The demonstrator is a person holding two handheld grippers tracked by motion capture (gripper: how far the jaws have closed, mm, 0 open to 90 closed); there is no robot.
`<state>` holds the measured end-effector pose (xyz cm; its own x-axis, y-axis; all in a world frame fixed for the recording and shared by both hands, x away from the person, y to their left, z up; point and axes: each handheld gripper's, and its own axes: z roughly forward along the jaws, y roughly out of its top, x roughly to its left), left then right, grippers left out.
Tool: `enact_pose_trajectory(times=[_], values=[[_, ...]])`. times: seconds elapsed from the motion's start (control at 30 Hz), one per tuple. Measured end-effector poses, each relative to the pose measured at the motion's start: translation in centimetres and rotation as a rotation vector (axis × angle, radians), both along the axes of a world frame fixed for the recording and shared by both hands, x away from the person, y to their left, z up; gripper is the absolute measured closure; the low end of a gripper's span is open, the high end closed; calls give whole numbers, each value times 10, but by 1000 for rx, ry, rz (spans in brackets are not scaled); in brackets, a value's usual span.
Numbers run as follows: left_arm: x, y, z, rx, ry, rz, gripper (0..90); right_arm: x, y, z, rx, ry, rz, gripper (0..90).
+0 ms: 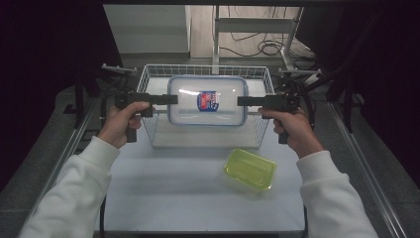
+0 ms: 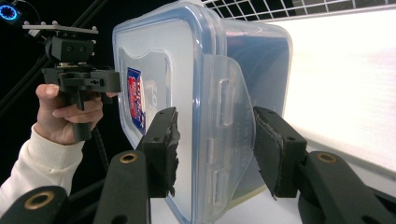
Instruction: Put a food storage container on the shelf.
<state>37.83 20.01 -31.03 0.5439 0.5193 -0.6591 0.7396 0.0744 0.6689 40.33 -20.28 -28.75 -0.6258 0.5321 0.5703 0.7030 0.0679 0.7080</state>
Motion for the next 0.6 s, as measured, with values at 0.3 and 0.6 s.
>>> enact_pose_trajectory(times=[0.3,0.6], values=[[16,3,1,1,5,10,536,19,3,1,1,-3,3,515],[34,7,-1,8,18,26,536,40,7,-5,5,18,7,514]])
